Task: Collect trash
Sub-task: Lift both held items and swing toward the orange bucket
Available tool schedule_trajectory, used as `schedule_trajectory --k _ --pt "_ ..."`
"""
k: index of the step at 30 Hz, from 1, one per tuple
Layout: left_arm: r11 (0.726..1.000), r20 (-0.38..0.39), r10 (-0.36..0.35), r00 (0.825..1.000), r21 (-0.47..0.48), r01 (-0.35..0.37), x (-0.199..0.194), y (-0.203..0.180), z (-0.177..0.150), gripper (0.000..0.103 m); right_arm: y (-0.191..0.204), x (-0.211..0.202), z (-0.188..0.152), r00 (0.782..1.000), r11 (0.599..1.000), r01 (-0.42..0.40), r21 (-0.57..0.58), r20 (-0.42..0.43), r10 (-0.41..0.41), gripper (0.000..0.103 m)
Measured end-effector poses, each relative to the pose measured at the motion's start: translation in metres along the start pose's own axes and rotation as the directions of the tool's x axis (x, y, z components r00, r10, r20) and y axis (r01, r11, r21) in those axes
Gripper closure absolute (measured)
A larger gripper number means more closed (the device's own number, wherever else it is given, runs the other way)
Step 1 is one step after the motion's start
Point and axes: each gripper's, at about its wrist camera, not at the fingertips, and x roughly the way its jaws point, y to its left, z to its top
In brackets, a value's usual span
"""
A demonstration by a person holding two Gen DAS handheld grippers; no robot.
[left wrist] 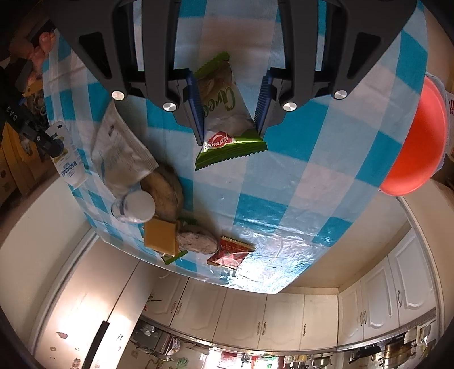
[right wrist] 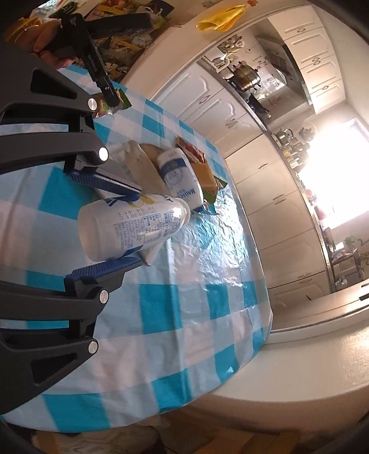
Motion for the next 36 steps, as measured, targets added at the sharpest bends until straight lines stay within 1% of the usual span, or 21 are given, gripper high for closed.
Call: schedule_trajectory --k 4,7,11,14,16,18,23,31,36 --pt "1.0 0.001 -0.007 1.0 0.013 0.007 -0.011 -0.001 -0.012 0.068 0.006 -0.011 -0.011 1.0 1.0 -0.02 0.017 -0.009 0.02 0.057" --pt "1.0 0.0 -0.017 1.0 0.013 0.017 -0.019 0.0 -0.019 0.068 0.013 -0.015 -0.02 0.999 1.0 -0.03 0.008 -0.023 0.03 0.057" --pt "0.999 0.001 -0.012 1.0 0.032 0.012 -0.033 -0.004 -0.031 0.068 0.025 -0.015 -0.035 0.997 0.998 -0.059 0.008 -0.054 0.059 0.057" --pt "0.999 0.002 -0.01 1.0 0.031 0.01 -0.043 -0.004 -0.037 0.068 0.034 -0.013 -0.041 0.992 0.995 -0.1 0.013 -0.08 0.1 0.057" --pt "0.999 0.006 -0.007 1.0 0.037 0.006 -0.052 -0.004 -0.041 0.068 0.04 -0.013 -0.042 0.99 0.994 -0.11 0.009 -0.087 0.11 0.057" --pt "0.999 0.013 -0.002 1.0 0.041 0.002 -0.058 -0.004 -0.042 0.068 0.047 -0.01 -0.042 0.985 0.99 -0.139 0.019 -0.098 0.141 0.057" --pt "0.999 0.03 0.005 1.0 0.044 -0.007 -0.077 0.0 -0.045 0.068 0.064 -0.005 -0.042 0.976 0.983 -0.184 0.021 -0.113 0.185 0.057" --pt "0.999 0.046 -0.004 0.999 0.053 0.002 -0.097 0.007 -0.049 0.068 0.093 0.008 -0.041 0.963 0.975 -0.22 0.019 -0.153 0.22 0.057" --pt "0.999 0.061 -0.001 0.998 0.04 -0.002 -0.101 0.018 -0.049 0.068 0.112 0.015 -0.04 0.959 0.974 -0.226 -0.008 -0.176 0.221 0.057"
